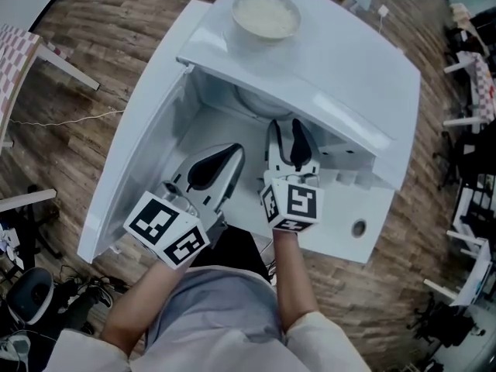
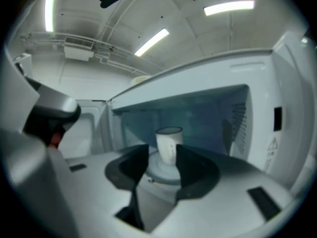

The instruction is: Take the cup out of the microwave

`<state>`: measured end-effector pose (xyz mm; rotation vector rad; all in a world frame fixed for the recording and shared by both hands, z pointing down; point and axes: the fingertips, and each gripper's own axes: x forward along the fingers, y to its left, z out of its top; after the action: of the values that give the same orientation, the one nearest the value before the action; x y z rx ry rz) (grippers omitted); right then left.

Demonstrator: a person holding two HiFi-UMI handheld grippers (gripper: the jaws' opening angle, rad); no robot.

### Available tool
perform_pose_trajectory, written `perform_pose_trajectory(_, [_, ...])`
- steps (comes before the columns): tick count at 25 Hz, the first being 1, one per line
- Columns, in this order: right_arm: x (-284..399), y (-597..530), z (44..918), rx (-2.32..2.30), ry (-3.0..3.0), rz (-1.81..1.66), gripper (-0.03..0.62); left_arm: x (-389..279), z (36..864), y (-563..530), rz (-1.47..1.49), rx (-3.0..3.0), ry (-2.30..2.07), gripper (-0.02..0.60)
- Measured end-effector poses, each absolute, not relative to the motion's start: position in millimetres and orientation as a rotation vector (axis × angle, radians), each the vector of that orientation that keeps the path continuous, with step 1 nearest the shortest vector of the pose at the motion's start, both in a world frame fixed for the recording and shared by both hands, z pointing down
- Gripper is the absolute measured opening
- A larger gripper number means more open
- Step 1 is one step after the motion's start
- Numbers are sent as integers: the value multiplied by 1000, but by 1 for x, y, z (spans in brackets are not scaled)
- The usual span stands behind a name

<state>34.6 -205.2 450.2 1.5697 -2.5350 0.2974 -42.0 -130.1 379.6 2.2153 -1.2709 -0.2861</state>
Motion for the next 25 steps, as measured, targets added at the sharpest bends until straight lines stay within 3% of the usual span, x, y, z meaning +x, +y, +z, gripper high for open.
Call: perform_pose_trajectory(25, [17,-263,490,1570,-2494,390,201,-60,385,-148,-299,2178,-1275,11])
